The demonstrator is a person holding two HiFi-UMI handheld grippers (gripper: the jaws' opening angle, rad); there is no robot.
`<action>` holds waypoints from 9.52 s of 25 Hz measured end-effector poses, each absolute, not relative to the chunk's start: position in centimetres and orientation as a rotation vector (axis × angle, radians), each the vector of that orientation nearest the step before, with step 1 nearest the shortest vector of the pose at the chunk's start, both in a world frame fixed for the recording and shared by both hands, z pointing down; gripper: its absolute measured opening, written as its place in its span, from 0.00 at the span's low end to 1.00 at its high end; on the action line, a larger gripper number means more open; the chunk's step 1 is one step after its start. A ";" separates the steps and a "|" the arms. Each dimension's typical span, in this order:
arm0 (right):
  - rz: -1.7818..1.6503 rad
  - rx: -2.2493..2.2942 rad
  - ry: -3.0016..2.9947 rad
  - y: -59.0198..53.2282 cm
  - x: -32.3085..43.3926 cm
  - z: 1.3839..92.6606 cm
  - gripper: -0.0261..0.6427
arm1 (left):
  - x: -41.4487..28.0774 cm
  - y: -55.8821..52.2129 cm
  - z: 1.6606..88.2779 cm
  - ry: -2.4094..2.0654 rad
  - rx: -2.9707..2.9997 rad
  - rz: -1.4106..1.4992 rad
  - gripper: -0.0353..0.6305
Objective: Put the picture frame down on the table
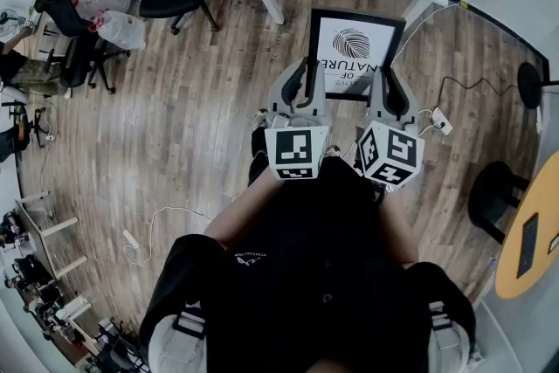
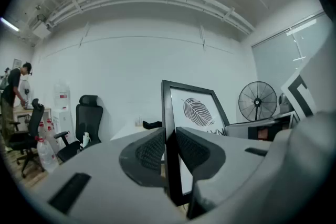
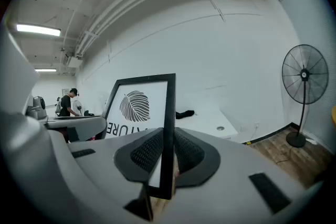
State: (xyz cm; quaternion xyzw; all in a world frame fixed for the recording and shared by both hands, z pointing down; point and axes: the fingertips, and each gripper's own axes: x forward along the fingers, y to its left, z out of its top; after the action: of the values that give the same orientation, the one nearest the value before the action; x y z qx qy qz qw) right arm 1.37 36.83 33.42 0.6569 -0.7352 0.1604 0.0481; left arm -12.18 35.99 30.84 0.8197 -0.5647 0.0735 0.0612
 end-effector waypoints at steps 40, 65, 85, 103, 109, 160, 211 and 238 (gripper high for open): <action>0.242 2.142 -2.244 65.6 -23.5 26.1 0.14 | -37.2 63.6 24.9 -1.631 2.644 -0.091 0.16; 0.288 2.028 -2.311 50.9 -16.1 27.8 0.14 | -30.0 50.0 26.8 -1.697 2.560 -0.005 0.16; 0.289 2.047 -2.309 37.8 -0.2 26.7 0.14 | -14.1 36.7 25.9 -1.668 2.582 -0.014 0.16; 0.317 2.095 -2.266 33.6 5.4 28.1 0.14 | -8.5 31.9 27.1 -1.614 2.607 -0.009 0.16; 0.326 2.127 -2.229 29.4 6.5 28.4 0.14 | -7.2 27.2 27.1 -1.576 2.618 -0.006 0.16; 0.338 2.234 -2.013 -3.4 4.5 29.8 0.14 | -8.7 -7.7 29.4 -1.361 2.661 -0.007 0.16; 0.538 1.838 -2.200 -28.6 19.7 36.6 0.14 | 6.0 -28.7 35.3 -1.652 2.384 0.200 0.16; 0.842 1.657 -2.064 -30.0 18.4 49.2 0.14 | 4.7 -29.9 47.3 -1.545 2.184 0.431 0.17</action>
State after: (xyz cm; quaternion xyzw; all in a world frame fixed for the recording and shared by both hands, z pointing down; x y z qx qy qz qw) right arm 18.37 -30.00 49.19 0.5867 -0.7309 0.2980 0.1809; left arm 4.68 -29.92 47.33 0.7872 -0.5569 0.1555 0.2142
